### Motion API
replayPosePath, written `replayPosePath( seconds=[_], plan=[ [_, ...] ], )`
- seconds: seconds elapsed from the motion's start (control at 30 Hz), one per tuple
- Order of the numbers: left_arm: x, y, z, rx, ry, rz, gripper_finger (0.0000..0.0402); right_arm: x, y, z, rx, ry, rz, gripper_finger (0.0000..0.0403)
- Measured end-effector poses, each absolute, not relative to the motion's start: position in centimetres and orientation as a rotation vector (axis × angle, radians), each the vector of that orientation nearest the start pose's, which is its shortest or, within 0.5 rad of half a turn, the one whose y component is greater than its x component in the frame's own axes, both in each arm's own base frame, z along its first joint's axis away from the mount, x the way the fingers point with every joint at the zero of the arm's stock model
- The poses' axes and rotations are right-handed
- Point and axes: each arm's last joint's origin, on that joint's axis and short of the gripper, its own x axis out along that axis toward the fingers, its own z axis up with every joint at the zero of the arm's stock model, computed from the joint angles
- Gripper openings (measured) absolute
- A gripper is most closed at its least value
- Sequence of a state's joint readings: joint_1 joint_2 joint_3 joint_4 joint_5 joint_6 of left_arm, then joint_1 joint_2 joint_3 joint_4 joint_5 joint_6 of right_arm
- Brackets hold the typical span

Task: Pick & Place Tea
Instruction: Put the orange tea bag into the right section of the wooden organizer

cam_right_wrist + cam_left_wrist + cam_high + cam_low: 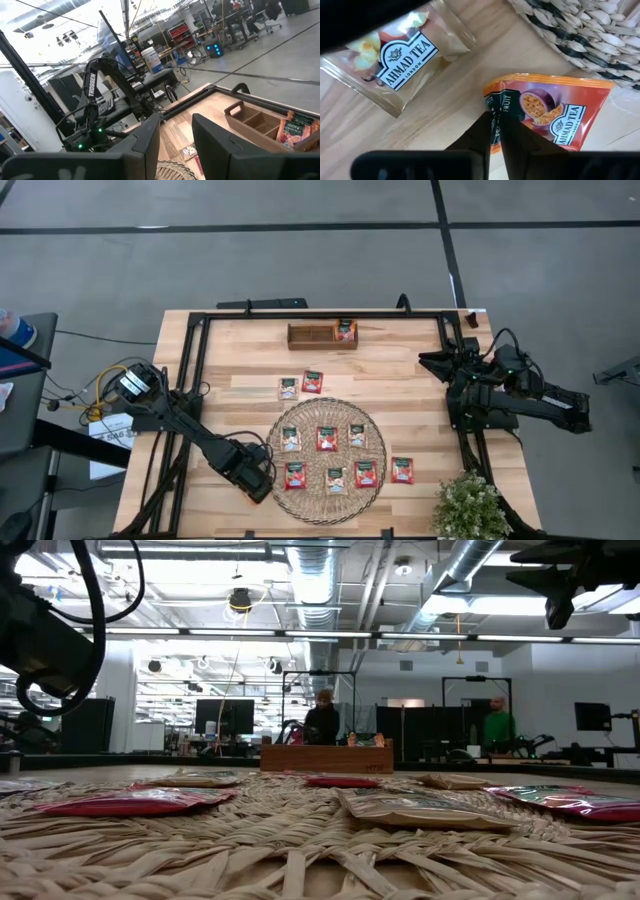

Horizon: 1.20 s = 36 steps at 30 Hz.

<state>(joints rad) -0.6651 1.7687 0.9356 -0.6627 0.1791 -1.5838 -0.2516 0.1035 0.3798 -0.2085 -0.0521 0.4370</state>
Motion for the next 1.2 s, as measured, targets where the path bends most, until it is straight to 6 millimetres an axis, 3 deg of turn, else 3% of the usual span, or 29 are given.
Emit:
replayPosePath(
  seconds=[0.13, 0.53, 0.83, 1.0, 1.2],
  plan=[
    [22.3, -18.2, 12.5, -0.838, 1.583, 0.607, 0.0004, 7.1, -1.7, 26.2, 0.426, -0.109, -0.181, 0.0107],
    [22.1, -18.2, 13.1, -0.784, 1.624, 0.647, 0.0000, 7.1, -1.7, 26.2, 0.426, -0.110, -0.182, 0.0107],
    [22.9, -18.6, 17.2, -0.608, 1.668, 0.693, 0.0000, 7.1, -1.7, 26.2, 0.425, -0.110, -0.182, 0.0107],
    [23.7, -19.0, 19.8, -0.542, 1.601, 0.695, 0.0000, 7.1, -1.7, 26.2, 0.470, -0.114, -0.178, 0.0107],
    [24.7, -17.9, 23.8, -0.320, 1.456, 0.740, 0.0000, 7.5, -1.7, 26.5, 0.583, -0.137, -0.148, 0.0107]
  ],
)
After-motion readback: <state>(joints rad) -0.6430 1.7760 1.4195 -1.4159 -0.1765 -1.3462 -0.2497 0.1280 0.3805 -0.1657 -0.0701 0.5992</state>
